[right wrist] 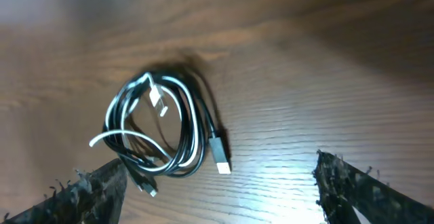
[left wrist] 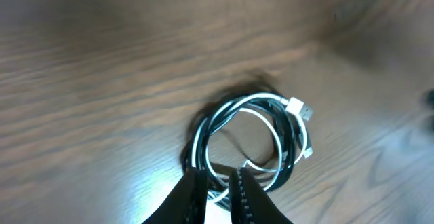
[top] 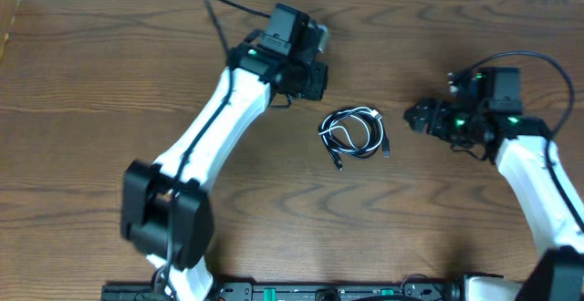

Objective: Untangle cables

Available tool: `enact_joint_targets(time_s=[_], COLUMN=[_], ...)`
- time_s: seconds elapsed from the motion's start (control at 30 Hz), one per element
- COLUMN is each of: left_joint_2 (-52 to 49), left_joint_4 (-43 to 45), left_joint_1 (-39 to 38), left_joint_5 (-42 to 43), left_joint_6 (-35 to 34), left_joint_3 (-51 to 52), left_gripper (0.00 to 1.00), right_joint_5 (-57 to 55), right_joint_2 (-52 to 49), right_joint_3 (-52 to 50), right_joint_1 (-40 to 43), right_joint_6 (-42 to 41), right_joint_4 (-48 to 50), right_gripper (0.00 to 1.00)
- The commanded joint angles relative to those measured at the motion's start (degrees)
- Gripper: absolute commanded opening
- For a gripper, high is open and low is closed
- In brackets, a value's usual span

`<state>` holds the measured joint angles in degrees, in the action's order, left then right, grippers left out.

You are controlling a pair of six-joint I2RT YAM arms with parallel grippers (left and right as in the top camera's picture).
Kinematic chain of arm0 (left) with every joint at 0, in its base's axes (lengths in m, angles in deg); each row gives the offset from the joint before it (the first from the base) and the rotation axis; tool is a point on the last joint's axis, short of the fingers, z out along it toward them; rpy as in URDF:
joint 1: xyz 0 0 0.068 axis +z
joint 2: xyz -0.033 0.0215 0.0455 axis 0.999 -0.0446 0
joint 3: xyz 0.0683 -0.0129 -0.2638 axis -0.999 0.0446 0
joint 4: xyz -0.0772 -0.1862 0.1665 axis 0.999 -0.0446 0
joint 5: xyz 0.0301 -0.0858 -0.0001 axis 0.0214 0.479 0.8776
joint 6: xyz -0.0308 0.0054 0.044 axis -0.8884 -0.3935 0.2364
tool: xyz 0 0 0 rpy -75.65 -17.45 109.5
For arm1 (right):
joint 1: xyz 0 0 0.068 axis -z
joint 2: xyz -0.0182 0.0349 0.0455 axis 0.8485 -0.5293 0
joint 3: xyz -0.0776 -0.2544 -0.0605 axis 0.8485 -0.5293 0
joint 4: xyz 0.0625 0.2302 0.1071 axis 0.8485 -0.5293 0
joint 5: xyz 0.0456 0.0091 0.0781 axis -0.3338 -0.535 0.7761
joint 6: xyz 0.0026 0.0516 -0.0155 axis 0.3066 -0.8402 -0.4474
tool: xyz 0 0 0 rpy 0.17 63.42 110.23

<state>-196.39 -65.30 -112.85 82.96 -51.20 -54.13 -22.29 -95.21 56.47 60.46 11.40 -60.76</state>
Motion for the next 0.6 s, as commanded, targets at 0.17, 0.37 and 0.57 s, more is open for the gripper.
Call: enact_joint_targets(time_s=[0.17,0.37,0.57], left_joint_2=[-8.31,-12.74,-15.47], left_joint_4=[3.48,8.50,9.79], left_joint_1=[-2.95,-4.39,-4.46], left_joint_5=[3.87,0.79,-4.15], left_joint_6=[12.50,12.98,17.97], left_joint_3=[0.24,0.24,0.24], left_gripper=[0.22,0.22,0.29], right_joint_5=[-0.55,-0.57,-0.57], right_joint_2=[2.56,2.56,2.56], right_joint_3=[0.15,0.11,0.09], right_joint_1=[0.50,0.50,0.50], right_joint_6=[0.81,1.44,2.49], right_joint_4=[-2.82,-3.67,-4.09], right_gripper=[0.86,0.86,0.86])
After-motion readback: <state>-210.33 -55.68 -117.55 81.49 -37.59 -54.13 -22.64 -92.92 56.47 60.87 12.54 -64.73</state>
